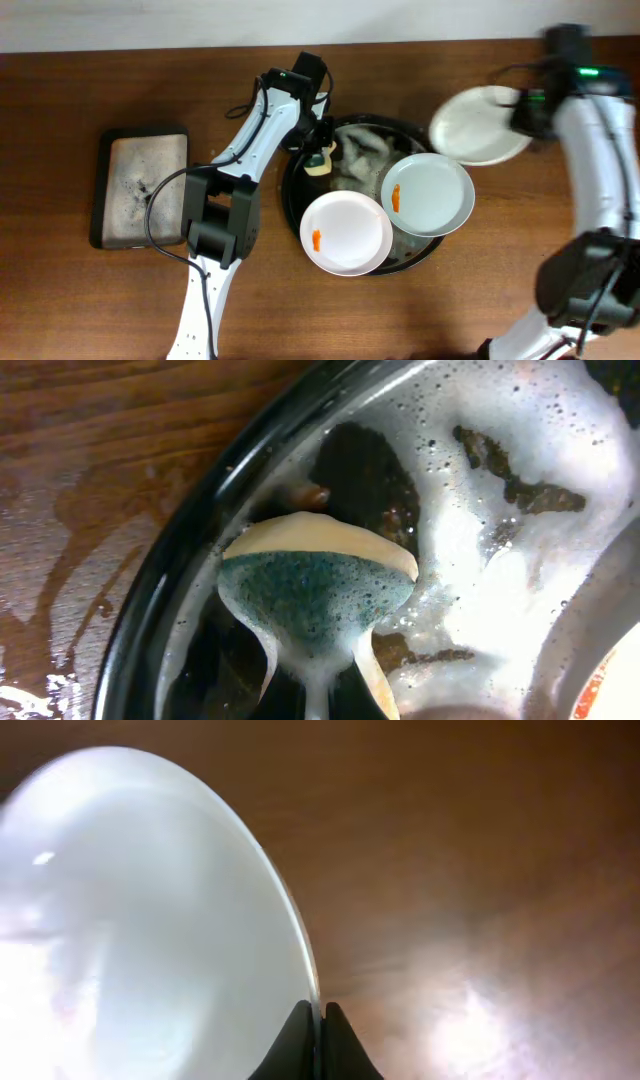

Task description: Clean dirty plates on tray and stack at the side

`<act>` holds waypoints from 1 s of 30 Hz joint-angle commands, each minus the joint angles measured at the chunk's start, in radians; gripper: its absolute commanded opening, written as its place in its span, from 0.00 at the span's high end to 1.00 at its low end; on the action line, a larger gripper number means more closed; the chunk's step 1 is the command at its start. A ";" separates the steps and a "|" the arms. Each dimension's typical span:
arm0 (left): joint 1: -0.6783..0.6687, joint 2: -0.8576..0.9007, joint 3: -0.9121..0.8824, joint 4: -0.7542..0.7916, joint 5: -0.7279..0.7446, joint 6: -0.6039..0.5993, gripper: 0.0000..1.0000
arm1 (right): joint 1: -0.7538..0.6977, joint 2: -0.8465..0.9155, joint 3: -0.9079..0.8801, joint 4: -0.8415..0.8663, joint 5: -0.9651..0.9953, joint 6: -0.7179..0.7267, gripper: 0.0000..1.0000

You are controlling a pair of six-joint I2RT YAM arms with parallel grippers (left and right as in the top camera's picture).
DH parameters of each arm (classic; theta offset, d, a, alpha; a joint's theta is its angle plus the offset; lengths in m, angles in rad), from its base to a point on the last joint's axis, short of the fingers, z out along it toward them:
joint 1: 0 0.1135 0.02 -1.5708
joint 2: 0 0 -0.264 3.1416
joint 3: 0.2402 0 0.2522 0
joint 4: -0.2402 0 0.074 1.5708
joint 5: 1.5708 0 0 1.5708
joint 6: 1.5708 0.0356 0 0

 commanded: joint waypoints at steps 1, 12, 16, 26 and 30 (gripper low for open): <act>0.004 0.010 0.024 0.000 0.029 0.017 0.99 | -0.208 0.008 0.018 0.005 -0.127 0.056 0.96; 0.001 0.010 0.024 0.003 0.033 0.017 0.99 | -0.399 0.290 -0.014 0.084 -0.289 0.033 0.96; -0.001 0.010 0.024 0.000 0.034 0.017 0.99 | -0.381 0.310 -0.011 0.119 -0.288 0.045 0.49; -0.026 -0.023 0.024 -0.033 0.059 0.064 0.95 | -0.217 -0.034 0.032 -0.141 -0.588 -0.134 0.44; -0.025 -0.139 0.024 -0.058 0.059 0.084 0.94 | 0.019 -0.050 0.013 -0.329 -0.587 -0.206 0.44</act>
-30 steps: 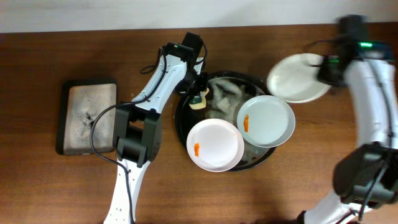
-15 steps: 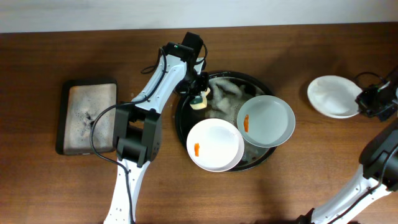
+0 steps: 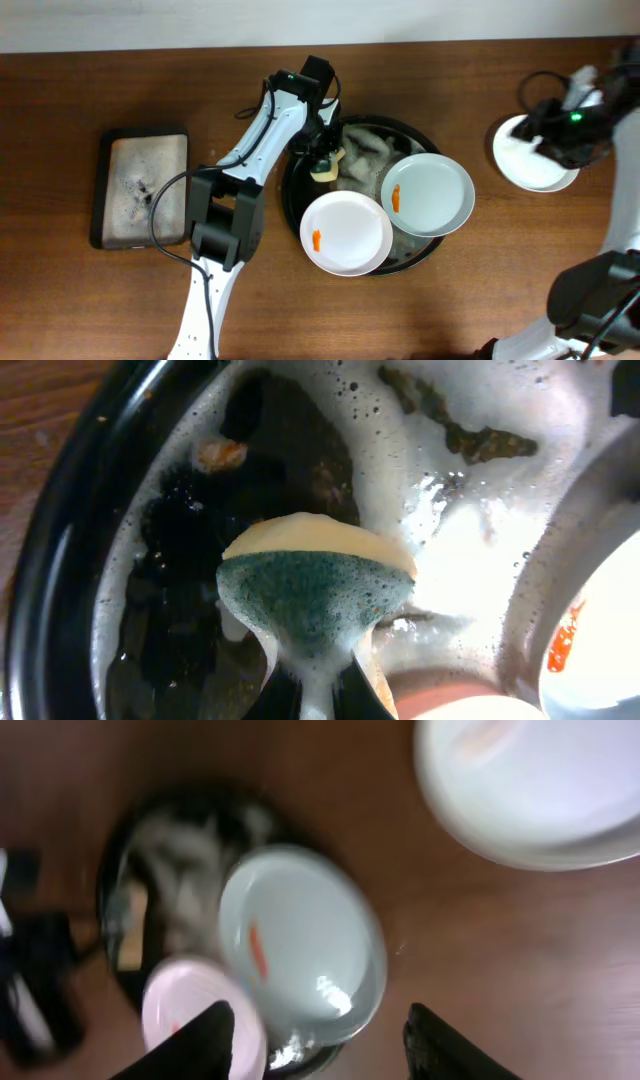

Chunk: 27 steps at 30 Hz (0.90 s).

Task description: Clean dirty plates on tray and stack at the side

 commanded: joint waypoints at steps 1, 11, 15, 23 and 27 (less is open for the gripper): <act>0.003 -0.142 0.024 -0.037 0.015 0.031 0.93 | 0.172 0.008 -0.032 -0.071 -0.019 -0.074 0.44; 0.098 -0.334 0.024 -0.243 -0.216 0.068 0.97 | 0.363 0.008 -0.125 -0.093 0.011 -0.049 0.44; 0.314 -0.509 0.011 -0.328 -0.345 0.053 0.96 | 0.364 0.008 -0.179 -0.095 0.011 -0.065 0.44; 0.639 -0.536 -0.345 -0.099 -0.348 0.162 0.96 | 0.456 0.000 -0.425 0.116 -0.046 -0.116 0.50; 0.666 -0.536 -0.659 0.161 -0.402 0.164 0.97 | 0.474 -0.062 -0.424 0.149 -0.045 -0.128 0.49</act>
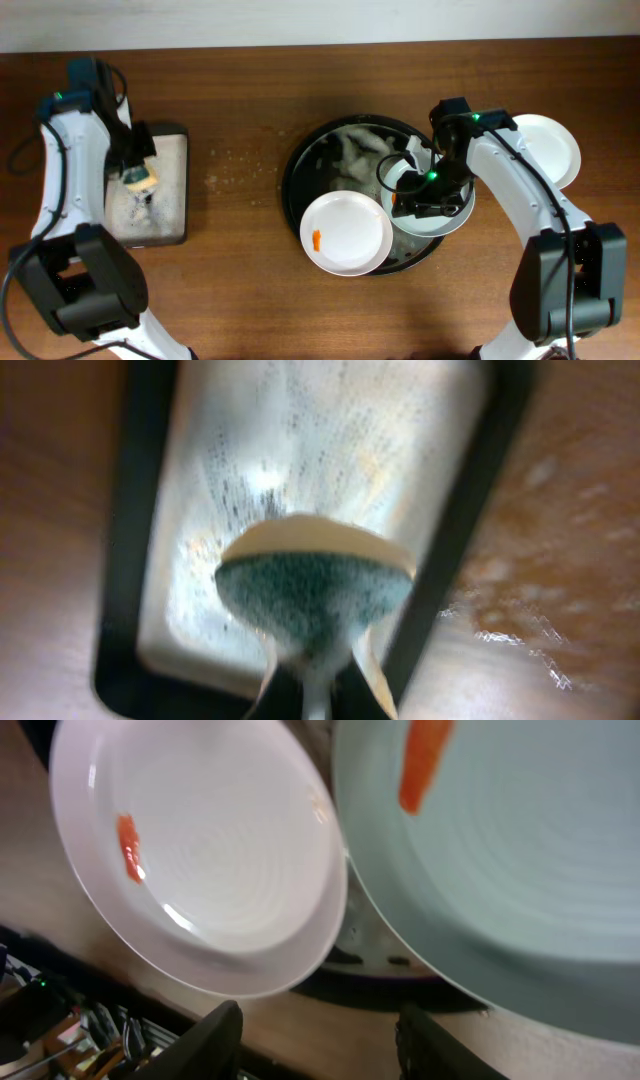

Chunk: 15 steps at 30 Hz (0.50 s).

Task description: Clean dirty plates on tray and stack at the side

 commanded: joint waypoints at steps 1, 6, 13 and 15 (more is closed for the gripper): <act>0.013 0.000 -0.198 0.154 -0.049 0.027 0.97 | 0.005 -0.082 -0.001 0.003 -0.013 -0.019 0.49; 0.029 0.000 -0.448 0.493 -0.048 0.027 0.96 | 0.005 -0.150 -0.001 0.019 -0.013 -0.019 0.49; 0.029 0.000 -0.640 0.739 -0.044 0.102 0.80 | 0.005 -0.173 -0.001 0.021 -0.014 -0.018 0.49; 0.029 -0.029 -0.611 0.689 0.025 0.101 0.90 | 0.005 -0.174 -0.001 0.017 -0.013 -0.019 0.49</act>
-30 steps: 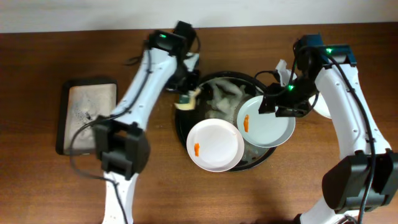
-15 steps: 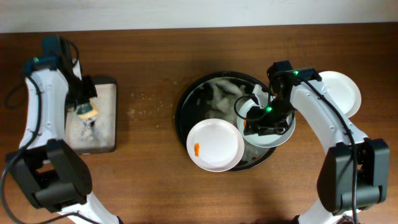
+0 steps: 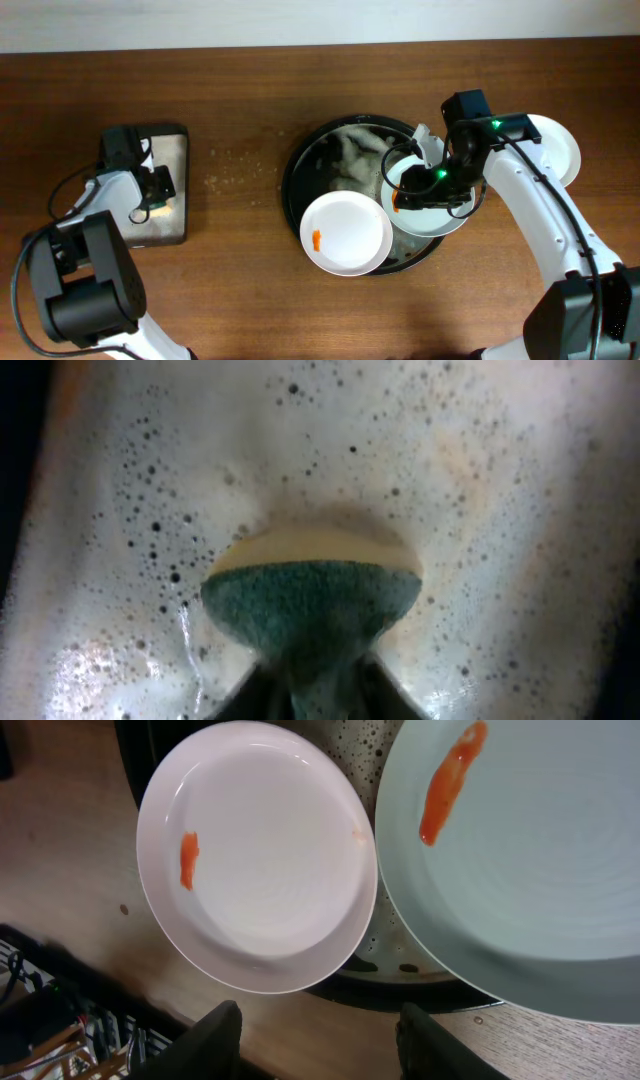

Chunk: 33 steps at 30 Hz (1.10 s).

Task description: Clean dirty plates on tray and stack at the side

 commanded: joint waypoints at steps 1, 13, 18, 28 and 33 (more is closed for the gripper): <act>0.004 -0.027 -0.001 -0.077 0.089 0.024 0.91 | 0.005 -0.031 0.000 -0.003 -0.009 -0.010 0.49; 0.049 -0.023 -0.031 -0.093 0.230 -0.104 1.00 | 0.005 -0.036 0.000 -0.004 -0.009 -0.006 0.49; 0.146 0.028 -0.031 -0.077 0.314 -0.244 1.00 | 0.005 -0.036 0.000 -0.003 -0.009 -0.006 0.49; 0.202 -0.067 0.099 -0.201 0.471 -0.185 1.00 | 0.005 -0.036 0.000 -0.003 -0.009 -0.007 0.49; 0.147 -0.263 0.143 -0.260 0.192 -0.010 1.00 | 0.005 -0.035 0.000 0.001 0.097 0.108 0.45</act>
